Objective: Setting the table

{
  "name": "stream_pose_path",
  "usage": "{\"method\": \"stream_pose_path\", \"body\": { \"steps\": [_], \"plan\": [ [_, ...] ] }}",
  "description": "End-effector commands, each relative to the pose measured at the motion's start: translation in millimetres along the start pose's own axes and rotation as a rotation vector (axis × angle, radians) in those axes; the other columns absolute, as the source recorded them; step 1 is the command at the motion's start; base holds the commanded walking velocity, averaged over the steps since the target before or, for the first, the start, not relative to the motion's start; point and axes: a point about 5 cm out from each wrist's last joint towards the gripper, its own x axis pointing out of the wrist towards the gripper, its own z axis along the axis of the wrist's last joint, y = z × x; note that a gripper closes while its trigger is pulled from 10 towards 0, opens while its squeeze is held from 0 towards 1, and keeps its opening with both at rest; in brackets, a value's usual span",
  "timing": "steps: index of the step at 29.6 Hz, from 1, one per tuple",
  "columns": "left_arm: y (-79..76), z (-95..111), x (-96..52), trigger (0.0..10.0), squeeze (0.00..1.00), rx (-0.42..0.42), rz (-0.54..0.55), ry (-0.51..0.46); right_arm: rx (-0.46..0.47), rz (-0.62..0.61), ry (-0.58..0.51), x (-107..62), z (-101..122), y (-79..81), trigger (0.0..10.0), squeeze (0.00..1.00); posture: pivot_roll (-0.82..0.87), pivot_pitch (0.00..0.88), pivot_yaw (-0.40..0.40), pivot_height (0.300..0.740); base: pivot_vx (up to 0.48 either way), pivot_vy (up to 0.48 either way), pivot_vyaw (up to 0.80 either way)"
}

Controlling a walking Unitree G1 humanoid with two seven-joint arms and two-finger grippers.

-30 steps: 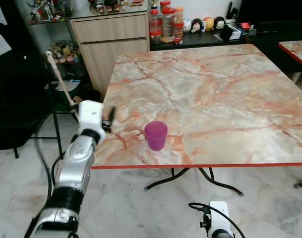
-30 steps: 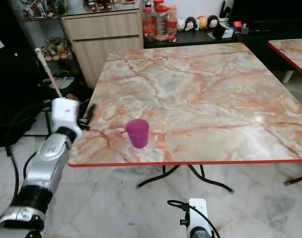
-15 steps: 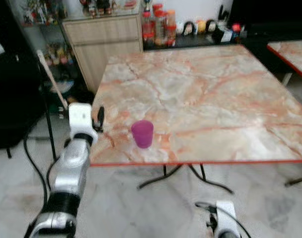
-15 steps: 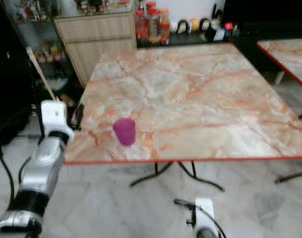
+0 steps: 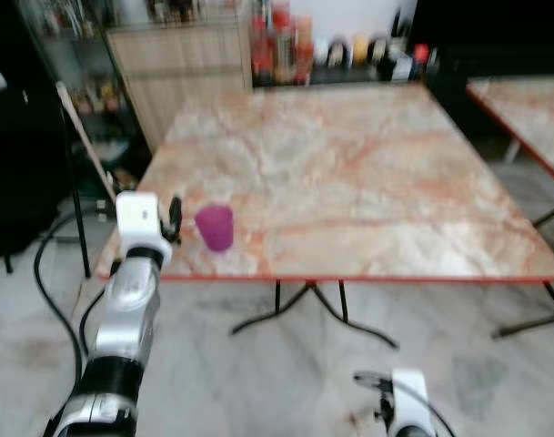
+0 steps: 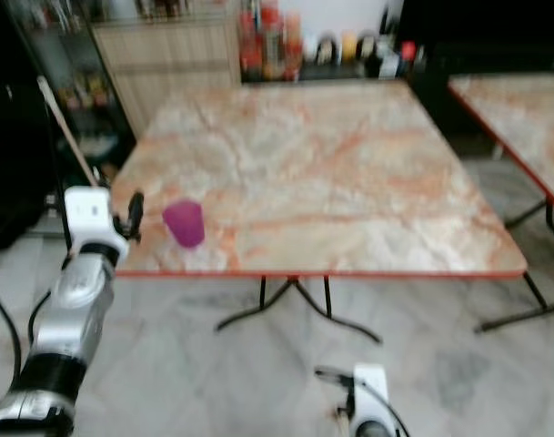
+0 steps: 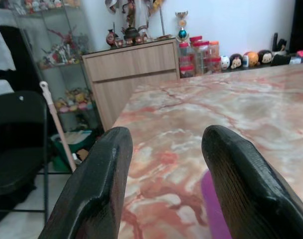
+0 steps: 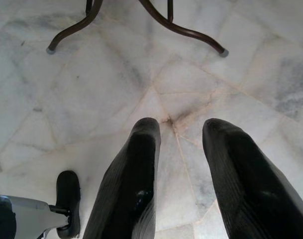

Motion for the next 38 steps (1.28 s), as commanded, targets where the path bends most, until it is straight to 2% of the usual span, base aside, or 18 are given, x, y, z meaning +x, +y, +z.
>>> {"method": "stream_pose_path", "body": {
  "steps": [1, 14, 19, 28, 38],
  "plan": [
    [7.8, 7.4, 3.0, 10.0, 0.0, 0.018, 0.026, -0.027, 0.004, 0.006, -0.012, 1.5, 5.4, 2.4, 10.0, 0.0, 0.06, 0.0, 0.054, 0.74, 0.244, 0.0, 0.0],
    [12.8, 6.5, 2.8, 10.0, 0.0, 0.02, 0.045, -0.026, -0.033, 0.016, -0.01, 1.1, 4.3, 2.9, 10.0, 0.0, 0.06, 0.0, 0.052, 0.74, 0.294, 0.0, 0.0],
    [15.9, 7.6, 3.1, 10.0, 0.0, 0.022, 0.053, -0.029, -0.032, 0.018, -0.011, 1.1, 4.2, 3.7, 10.0, 0.0, 0.07, 0.0, 0.051, 0.74, 0.313, 0.0, 0.55],
    [18.1, 8.2, 3.1, 10.0, 0.0, 0.026, 0.057, -0.033, -0.02, 0.018, -0.014, 1.3, 5.3, 3.9, 10.0, 0.0, 0.07, 0.0, 0.05, 0.74, 0.312, 0.0, 0.0],
    [28.7, 21.3, 6.7, 10.0, 0.0, 0.045, 0.014, -0.072, -0.016, 0.022, 0.005, 0.8, 1.9, 5.7, 10.0, 0.0, 0.08, 0.0, 0.055, 0.74, 0.119, 0.0, 0.0]
  ]
}}
